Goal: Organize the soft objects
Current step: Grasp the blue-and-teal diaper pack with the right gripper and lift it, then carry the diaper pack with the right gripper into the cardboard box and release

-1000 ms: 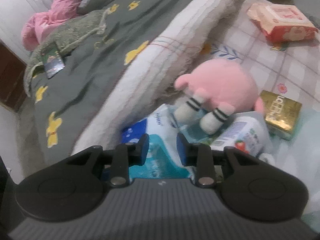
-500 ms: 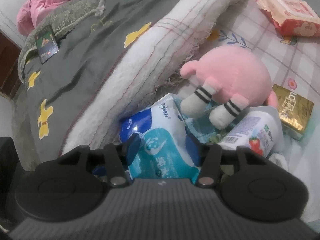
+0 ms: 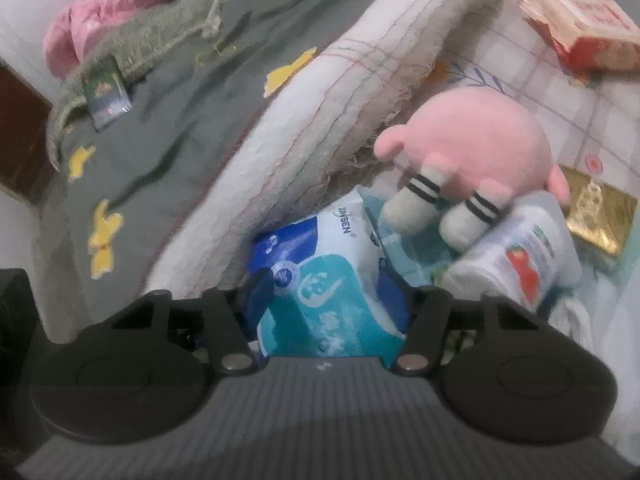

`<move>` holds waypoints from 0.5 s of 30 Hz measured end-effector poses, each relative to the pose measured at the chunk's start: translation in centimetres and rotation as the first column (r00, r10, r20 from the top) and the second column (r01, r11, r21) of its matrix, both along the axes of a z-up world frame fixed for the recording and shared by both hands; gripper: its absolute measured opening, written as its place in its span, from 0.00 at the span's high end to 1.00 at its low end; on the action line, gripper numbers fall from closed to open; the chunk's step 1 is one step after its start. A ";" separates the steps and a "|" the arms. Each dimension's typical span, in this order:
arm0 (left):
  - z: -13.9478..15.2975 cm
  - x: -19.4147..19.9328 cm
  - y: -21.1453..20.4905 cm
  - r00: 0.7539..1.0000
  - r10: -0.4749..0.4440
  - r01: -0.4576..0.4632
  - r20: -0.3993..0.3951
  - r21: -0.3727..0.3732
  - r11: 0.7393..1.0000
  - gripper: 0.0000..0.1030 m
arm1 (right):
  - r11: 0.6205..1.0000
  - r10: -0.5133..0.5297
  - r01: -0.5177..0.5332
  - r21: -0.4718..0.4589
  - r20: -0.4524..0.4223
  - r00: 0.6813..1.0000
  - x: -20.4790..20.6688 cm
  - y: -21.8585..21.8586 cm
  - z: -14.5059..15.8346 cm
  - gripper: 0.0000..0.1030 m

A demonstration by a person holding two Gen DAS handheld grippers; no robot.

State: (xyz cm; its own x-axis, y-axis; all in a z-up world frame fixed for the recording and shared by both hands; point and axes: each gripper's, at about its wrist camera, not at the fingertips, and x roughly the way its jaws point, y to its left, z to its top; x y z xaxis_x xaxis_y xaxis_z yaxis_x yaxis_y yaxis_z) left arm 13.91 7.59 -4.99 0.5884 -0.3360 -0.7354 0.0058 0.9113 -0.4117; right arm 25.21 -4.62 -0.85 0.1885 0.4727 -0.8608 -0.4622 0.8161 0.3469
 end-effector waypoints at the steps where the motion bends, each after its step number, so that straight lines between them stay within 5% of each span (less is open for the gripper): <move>1: 0.5 -0.4 -0.2 1.000 -0.001 0.001 0.010 0.009 1.000 0.32 | 1.000 -0.005 0.005 0.011 0.003 1.000 -0.3 -0.4 0.3 0.47; 15: 9.1 -3.6 -7.4 0.967 -0.130 0.097 0.221 0.156 0.983 0.32 | 0.954 -0.165 0.134 0.268 0.097 0.981 -5.7 -10.0 7.5 0.49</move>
State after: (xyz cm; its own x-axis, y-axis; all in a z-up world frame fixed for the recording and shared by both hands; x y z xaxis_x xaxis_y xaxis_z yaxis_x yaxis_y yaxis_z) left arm 10.34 0.19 4.13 0.7110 -0.3116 -0.6304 0.1915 0.9484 -0.2528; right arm 19.55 -14.61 6.64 0.3660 0.6352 -0.6802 -0.3914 0.7681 0.5067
